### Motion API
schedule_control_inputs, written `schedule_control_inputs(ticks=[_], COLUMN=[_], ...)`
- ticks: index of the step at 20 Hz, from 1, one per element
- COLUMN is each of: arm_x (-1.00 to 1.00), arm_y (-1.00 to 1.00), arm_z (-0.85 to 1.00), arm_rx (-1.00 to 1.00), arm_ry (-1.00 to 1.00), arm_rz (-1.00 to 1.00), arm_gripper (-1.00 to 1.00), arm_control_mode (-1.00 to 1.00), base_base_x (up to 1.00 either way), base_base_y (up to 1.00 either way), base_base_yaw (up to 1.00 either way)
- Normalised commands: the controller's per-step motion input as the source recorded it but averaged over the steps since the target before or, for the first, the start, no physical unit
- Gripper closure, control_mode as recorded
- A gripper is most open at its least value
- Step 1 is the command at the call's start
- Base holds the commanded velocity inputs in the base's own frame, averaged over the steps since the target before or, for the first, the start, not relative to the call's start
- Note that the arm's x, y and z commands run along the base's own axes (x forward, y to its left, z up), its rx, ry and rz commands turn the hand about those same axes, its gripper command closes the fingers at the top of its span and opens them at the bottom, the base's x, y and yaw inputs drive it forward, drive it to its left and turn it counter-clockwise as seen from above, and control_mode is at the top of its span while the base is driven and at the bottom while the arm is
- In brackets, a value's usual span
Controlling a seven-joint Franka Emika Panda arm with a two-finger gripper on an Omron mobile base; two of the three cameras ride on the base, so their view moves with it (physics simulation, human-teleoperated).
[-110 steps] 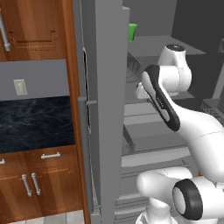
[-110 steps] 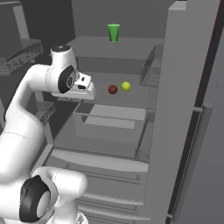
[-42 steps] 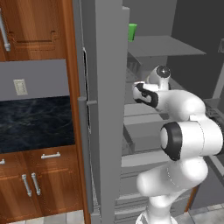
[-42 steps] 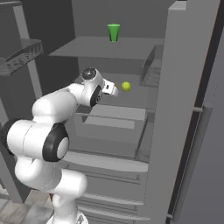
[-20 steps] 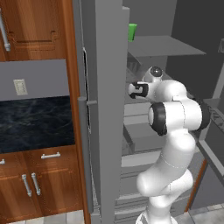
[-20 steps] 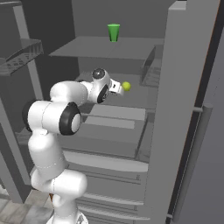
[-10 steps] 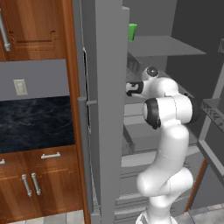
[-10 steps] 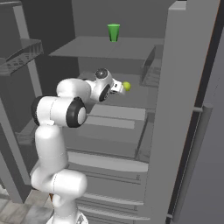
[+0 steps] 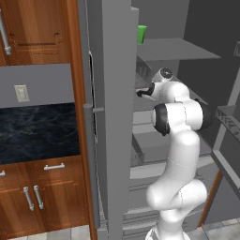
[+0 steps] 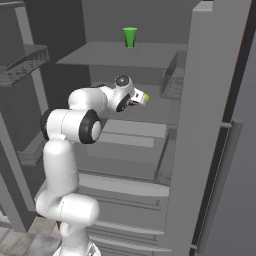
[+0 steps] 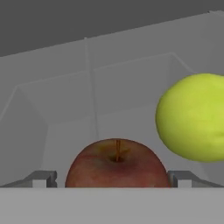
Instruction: Pick the pear and apple from the fridge and place them on the plate next to the blender to make a fruit smoothie.
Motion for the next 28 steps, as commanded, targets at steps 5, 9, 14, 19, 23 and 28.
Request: schedule_control_inputs(ticks=[5,9,14,19,23,28], arm_x=[0.0,0.0,-0.34,-0.88,-1.0,-1.0], arm_y=[0.0,-0.01,0.0,0.01,0.03,0.16], arm_z=[-0.49,-0.01,0.0,0.11,0.54,0.94], arm_rx=[0.01,0.0,0.0,0.0,0.0,0.0], arm_ry=[0.02,-0.01,-0.07,-0.29,-0.31,-0.02], arm_rz=[0.0,0.0,0.0,0.0,0.0,0.02], arm_gripper=[1.0,1.0,1.0,1.0,1.0,1.0], arm_control_mode=[-1.0,-1.0,-1.0,-1.0,-1.0,-1.0], base_base_x=[0.0,0.0,0.0,0.0,0.0,0.0], base_base_y=[0.0,0.0,0.0,0.0,0.0,0.0], base_base_yaw=[0.0,0.0,0.0,0.0,0.0,0.0])
